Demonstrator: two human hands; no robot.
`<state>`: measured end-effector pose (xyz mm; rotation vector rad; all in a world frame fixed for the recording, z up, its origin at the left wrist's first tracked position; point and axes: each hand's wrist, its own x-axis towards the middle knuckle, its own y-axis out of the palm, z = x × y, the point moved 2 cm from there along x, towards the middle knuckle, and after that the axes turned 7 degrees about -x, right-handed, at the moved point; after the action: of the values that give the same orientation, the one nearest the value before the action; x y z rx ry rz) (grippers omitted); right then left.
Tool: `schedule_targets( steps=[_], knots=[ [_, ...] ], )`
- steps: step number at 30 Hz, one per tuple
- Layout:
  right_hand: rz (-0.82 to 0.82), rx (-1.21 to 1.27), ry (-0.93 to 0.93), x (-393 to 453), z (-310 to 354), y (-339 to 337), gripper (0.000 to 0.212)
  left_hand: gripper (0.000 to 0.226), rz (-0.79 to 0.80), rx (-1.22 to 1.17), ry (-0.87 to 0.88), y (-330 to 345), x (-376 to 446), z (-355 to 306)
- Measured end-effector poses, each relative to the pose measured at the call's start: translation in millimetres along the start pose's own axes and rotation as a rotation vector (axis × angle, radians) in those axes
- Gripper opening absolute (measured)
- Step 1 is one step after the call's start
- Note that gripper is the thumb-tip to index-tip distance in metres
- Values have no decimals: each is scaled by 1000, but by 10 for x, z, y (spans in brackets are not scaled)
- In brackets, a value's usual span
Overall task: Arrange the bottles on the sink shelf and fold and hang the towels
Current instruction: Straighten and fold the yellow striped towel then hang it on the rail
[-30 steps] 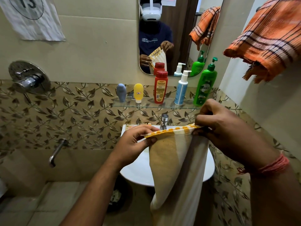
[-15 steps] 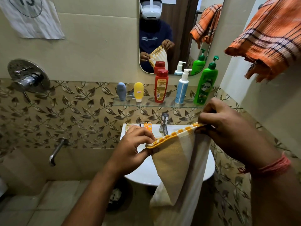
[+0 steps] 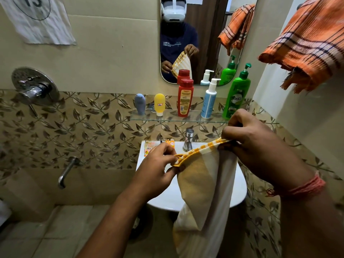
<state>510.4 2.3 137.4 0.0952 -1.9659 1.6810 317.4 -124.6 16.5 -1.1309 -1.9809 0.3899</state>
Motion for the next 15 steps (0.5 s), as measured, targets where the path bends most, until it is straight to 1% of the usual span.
schedule_targets(
  steps=[3, 5, 8, 10, 13, 15],
  knots=[
    [-2, -1, 9, -7, -3, -11, 11, 6, -98, 95, 13, -20, -2, -41],
    [-10, 1, 12, -9, 0, -24, 14, 9, -186, 151, 17, -42, -30, -90],
    [-26, 7, 19, -11, 12, -53, 21, 12, -299, 139, 9, -42, -83, -139],
    [-30, 1, 17, -10, 21, -65, 21, 10, -319, 55, -6, -4, -107, -118],
    [-26, -9, 12, -6, 35, -65, 16, 5, -274, -152, -79, 41, -99, -65],
    [-28, -9, 12, -4, 46, -55, 10, 10, -231, -264, -157, 46, -82, -35]
  ],
)
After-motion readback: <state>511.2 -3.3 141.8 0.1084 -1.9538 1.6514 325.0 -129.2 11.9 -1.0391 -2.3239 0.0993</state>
